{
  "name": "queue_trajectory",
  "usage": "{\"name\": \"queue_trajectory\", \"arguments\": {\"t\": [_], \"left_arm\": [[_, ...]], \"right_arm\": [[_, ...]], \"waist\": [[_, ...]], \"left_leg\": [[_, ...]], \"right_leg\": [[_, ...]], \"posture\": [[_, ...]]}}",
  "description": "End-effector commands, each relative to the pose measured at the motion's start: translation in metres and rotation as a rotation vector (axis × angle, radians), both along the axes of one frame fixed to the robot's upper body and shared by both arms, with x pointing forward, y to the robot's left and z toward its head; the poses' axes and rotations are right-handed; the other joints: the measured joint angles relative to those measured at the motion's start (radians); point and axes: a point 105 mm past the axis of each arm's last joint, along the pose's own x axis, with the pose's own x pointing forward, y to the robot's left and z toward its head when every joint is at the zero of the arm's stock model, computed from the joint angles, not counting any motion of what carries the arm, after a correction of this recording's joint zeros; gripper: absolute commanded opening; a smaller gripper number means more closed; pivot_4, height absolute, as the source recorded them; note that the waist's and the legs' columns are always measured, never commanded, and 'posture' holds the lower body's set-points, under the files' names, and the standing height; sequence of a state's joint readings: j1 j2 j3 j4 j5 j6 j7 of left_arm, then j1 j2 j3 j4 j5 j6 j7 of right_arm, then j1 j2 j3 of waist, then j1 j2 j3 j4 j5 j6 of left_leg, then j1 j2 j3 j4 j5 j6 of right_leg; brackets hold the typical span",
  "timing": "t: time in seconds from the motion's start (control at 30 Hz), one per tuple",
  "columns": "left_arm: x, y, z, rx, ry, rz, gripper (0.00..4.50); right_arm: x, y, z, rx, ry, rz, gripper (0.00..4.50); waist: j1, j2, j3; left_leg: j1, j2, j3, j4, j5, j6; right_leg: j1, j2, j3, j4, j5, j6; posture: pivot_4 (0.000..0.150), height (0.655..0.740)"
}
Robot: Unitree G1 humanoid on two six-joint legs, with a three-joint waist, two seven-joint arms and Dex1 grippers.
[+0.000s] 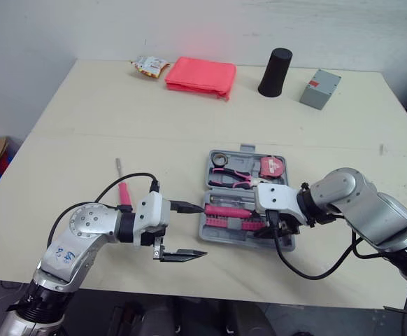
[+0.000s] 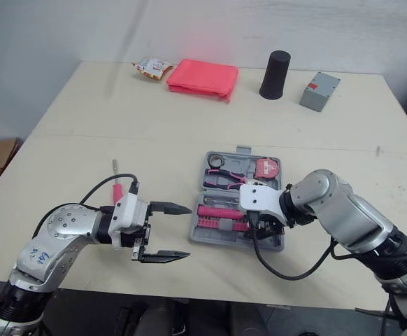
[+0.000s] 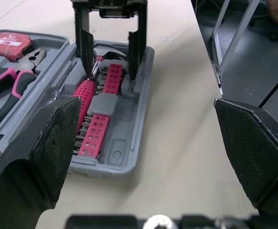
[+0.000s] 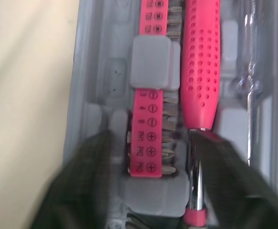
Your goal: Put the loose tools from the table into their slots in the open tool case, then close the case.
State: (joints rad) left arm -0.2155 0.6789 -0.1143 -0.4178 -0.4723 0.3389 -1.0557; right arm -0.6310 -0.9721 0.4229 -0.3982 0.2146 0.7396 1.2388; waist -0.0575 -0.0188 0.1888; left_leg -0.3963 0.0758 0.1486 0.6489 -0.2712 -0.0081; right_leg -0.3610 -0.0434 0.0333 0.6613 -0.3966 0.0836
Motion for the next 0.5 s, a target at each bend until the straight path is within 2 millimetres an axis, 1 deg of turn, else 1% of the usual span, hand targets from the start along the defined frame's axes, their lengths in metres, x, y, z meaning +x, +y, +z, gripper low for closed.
{"name": "queue_trajectory", "arguments": {"t": [0.03, 0.1, 0.2, 0.27, 0.3, 0.37, 0.43, 0.47, 0.5], "left_arm": [[-0.004, 0.004, 0.006, -0.003, -0.017, 0.007, 4.5], [-0.004, 0.006, 0.005, 0.0, -0.015, 0.012, 4.5], [-0.003, 0.007, 0.005, -0.004, -0.017, 0.024, 4.5], [-0.001, 0.006, 0.005, -0.009, -0.02, 0.028, 4.5], [0.0, 0.005, 0.006, -0.011, -0.022, 0.027, 4.5], [0.001, 0.004, 0.007, -0.013, -0.027, 0.019, 4.5], [0.002, 0.003, 0.008, -0.013, -0.03, 0.014, 4.5], [0.003, 0.003, 0.008, -0.011, -0.032, 0.013, 4.5], [0.003, 0.004, 0.008, -0.008, -0.034, 0.013, 4.5]], "right_arm": [[-0.015, -0.001, 0.036, 0.075, -0.067, 0.089, 3.04], [-0.02, -0.005, 0.041, 0.118, -0.055, 0.09, 3.04], [-0.023, -0.011, 0.04, 0.204, -0.034, 0.084, 3.04], [-0.02, -0.006, 0.041, 0.363, -0.048, 0.085, 2.53], [-0.019, -0.006, 0.036, 0.402, -0.053, 0.081, 2.33], [-0.014, -0.013, 0.019, 0.392, -0.086, 0.076, 1.34], [-0.002, -0.018, 0.007, 0.392, -0.118, 0.024, 0.31], [0.001, -0.02, 0.003, 0.396, -0.124, 0.012, 0.02], [0.003, -0.021, -0.003, 0.388, -0.126, 0.004, 0.02]], "waist": [[0.001, 0.0, 0.0], [0.002, 0.0, 0.0], [0.002, -0.002, 0.0], [0.003, -0.003, 0.0], [0.002, -0.004, 0.0], [0.002, -0.005, 0.0], [0.003, -0.005, 0.0], [0.001, -0.005, 0.0], [0.001, -0.005, 0.0]], "left_leg": [[0.0, 0.0, 0.0, 0.0, 0.0, 0.0], [0.0, 0.0, 0.0, -0.001, 0.0, 0.0], [0.001, 0.0, -0.001, -0.001, 0.0, 0.0], [0.001, 0.0, 0.0, 0.0, 0.0, 0.0], [0.002, 0.0, 0.0, 0.0, 0.0, 0.001], [0.003, -0.001, 0.0, 0.0, 0.0, 0.001], [0.004, -0.001, 0.0, 0.0, 0.0, 0.001], [0.004, -0.001, 0.0, 0.0, 0.0, 0.001], [0.004, -0.001, 0.001, 0.0, 0.0, 0.001]], "right_leg": [[0.0, 0.0, 0.0, 0.0, 0.0, 0.0], [0.0, 0.0, 0.0, -0.001, 0.0, 0.0], [0.002, 0.0, 0.0, -0.001, 0.0, 0.0], [0.003, 0.0, 0.0, -0.001, 0.0, 0.0], [0.003, 0.0, 0.0, -0.001, 0.0, 0.0], [0.005, 0.0, 0.0, -0.001, 0.0, 0.0], [0.005, 0.0, 0.0, -0.001, 0.0, 0.0], [0.005, 0.0, 0.0, -0.001, 0.0, 0.001], [0.005, 0.0, 0.001, -0.001, 0.001, 0.001]], "posture": [[0.15, 0.74], [0.15, 0.74], [0.15, 0.74], [0.15, 0.74], [0.15, 0.74], [0.15, 0.74], [0.15, 0.74], [0.15, 0.74], [0.15, 0.74]]}}
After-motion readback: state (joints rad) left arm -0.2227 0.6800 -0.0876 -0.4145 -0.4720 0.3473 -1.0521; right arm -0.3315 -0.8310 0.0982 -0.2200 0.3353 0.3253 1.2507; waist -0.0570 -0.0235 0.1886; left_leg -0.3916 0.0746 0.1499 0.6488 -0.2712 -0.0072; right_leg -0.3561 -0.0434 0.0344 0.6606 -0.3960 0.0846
